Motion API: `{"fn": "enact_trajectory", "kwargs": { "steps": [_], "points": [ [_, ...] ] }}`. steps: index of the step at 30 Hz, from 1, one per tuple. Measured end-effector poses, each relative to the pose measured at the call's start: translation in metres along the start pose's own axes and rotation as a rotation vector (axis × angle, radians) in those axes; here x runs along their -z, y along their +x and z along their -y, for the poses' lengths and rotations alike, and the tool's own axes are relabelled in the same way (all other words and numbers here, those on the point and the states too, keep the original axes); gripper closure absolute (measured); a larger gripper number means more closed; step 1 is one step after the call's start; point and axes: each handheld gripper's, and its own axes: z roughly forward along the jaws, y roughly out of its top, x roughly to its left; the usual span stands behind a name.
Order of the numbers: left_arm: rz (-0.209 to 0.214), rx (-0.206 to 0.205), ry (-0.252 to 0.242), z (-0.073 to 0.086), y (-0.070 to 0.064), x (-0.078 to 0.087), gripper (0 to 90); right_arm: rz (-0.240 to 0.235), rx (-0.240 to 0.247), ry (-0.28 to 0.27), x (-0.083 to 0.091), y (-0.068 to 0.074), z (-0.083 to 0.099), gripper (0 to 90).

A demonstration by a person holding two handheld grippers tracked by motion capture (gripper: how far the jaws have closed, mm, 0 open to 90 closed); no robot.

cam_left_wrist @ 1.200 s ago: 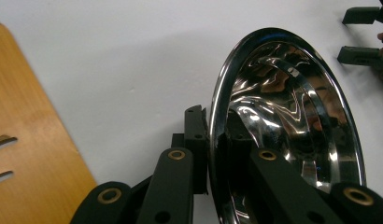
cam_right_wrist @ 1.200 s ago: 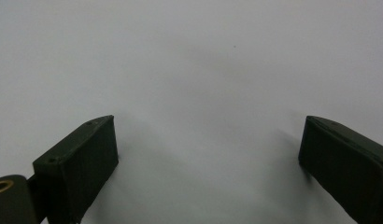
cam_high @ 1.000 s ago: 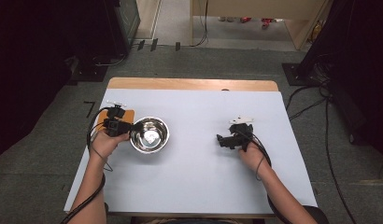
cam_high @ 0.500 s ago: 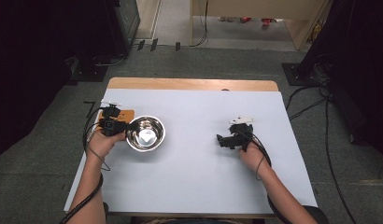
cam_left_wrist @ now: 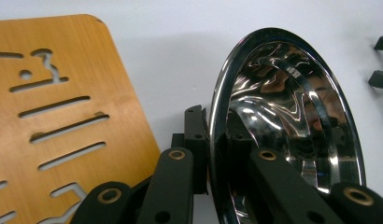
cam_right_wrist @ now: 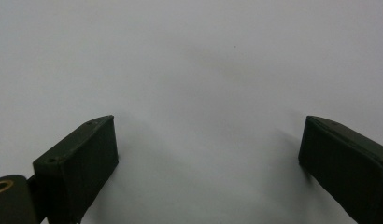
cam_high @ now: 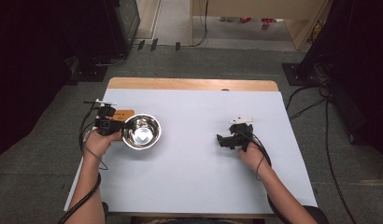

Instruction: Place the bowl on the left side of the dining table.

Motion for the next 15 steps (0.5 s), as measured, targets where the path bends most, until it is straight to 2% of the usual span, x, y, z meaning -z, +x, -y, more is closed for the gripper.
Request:
{"fn": "enact_trajectory", "kwargs": {
  "steps": [15],
  "points": [
    [-0.02, 0.043, -0.038, -0.0013, 0.0109, 0.0077, 84.6, 0.0, 0.002, 0.001, 0.0, -0.0001, 0.0, 4.4]
  ]
}}
